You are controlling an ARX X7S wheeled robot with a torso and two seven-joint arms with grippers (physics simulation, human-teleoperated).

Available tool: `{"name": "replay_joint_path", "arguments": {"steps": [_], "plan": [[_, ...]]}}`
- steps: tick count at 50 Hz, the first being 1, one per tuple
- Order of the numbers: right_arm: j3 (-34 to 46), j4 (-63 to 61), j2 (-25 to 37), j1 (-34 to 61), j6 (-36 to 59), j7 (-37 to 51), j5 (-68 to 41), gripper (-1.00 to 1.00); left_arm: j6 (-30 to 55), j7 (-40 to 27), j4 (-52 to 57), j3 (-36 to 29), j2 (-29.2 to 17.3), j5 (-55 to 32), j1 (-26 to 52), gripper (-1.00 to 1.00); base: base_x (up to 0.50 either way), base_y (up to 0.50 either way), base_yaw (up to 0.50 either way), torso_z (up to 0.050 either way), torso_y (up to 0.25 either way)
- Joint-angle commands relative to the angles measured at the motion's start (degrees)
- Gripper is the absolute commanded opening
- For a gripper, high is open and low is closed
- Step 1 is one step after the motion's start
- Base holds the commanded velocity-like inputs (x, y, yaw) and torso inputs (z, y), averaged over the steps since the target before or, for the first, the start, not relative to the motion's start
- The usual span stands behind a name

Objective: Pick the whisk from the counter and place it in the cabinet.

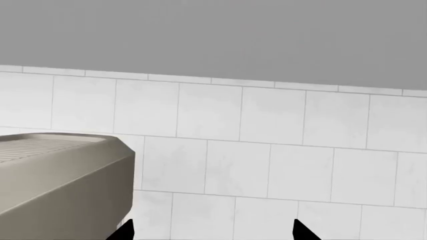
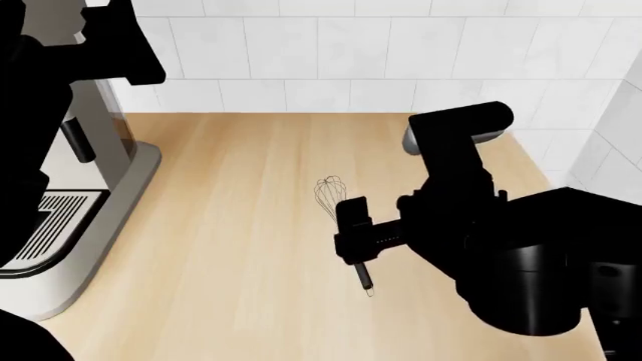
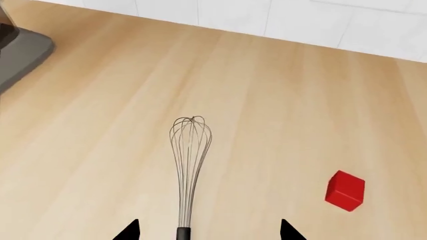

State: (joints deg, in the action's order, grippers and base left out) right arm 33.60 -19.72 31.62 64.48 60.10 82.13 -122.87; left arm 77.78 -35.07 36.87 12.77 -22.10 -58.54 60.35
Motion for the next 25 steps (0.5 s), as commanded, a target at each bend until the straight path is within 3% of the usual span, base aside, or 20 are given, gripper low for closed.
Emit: {"name": "replay_joint_path", "arguments": {"steps": [1, 25], "plan": [[1.8, -0.4, -0.5, -1.5, -0.7, 0.2, 1.3, 1.00, -0.4, -0.4, -0.1, -0.2, -0.3, -0.5, -0.1, 1.00, 0.00, 0.00, 0.00, 0.000, 0.000], [5.3, 0.5, -1.3, -3.9, -1.2, -0.6, 5.4, 1.00, -1.2, -1.3, -0.3, -0.4, -0.9, -1.6, -0.3, 1.00, 0.00, 0.00, 0.00, 0.000, 0.000]]}}
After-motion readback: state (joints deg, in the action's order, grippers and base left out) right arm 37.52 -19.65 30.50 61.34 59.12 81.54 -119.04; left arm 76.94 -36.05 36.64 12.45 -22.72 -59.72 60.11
